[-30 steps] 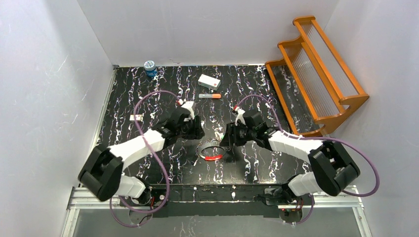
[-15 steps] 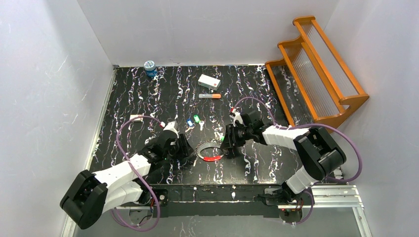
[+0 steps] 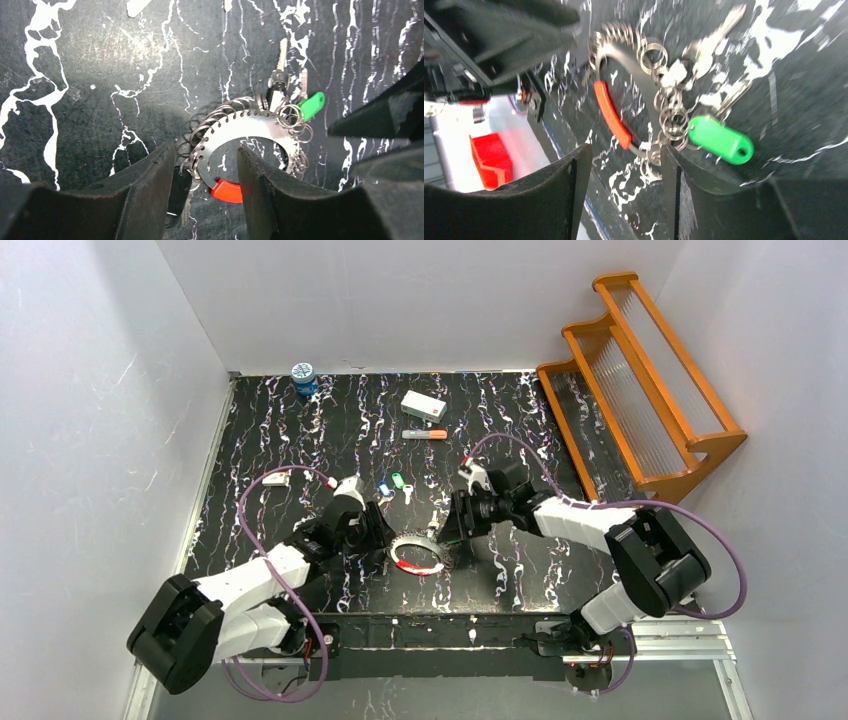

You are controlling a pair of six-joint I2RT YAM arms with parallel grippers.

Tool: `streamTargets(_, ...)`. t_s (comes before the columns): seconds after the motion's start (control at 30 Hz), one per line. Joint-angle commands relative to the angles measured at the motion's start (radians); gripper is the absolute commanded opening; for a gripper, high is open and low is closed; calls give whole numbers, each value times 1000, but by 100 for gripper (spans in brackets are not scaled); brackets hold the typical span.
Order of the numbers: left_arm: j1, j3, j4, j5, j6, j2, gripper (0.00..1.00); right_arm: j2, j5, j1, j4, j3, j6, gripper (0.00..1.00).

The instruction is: Put the keys on the keyring

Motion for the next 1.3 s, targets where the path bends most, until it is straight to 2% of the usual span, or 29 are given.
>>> streamTargets(0.0, -3, -5, 8, 2, -3, -70, 46, 14, 26, -55, -28, 126, -64, 62)
streamTargets(0.2, -3, -63, -25, 23, -56, -168, 44, 194, 12, -93, -176, 292, -161, 66)
streamTargets(0.33, -3, -106, -26, 47, -71, -187, 43, 269, -24, -93, -204, 306, -182, 65)
streamTargets(0.5, -3, -99, -30, 45, -55, -160, 43, 252, -109, -91, -156, 216, -152, 62)
streamTargets(0.77, -2, -24, -39, 2, -3, -109, 49, 187, -202, -72, -30, 43, -73, 60)
streamTargets(1.03, -3, 14, -39, -11, -4, -60, 51, 115, -113, -71, -37, 92, -80, 62)
streamTargets(1.27, -3, 30, -70, 16, -93, 15, 45, 176, -106, -62, -65, 131, -96, 61)
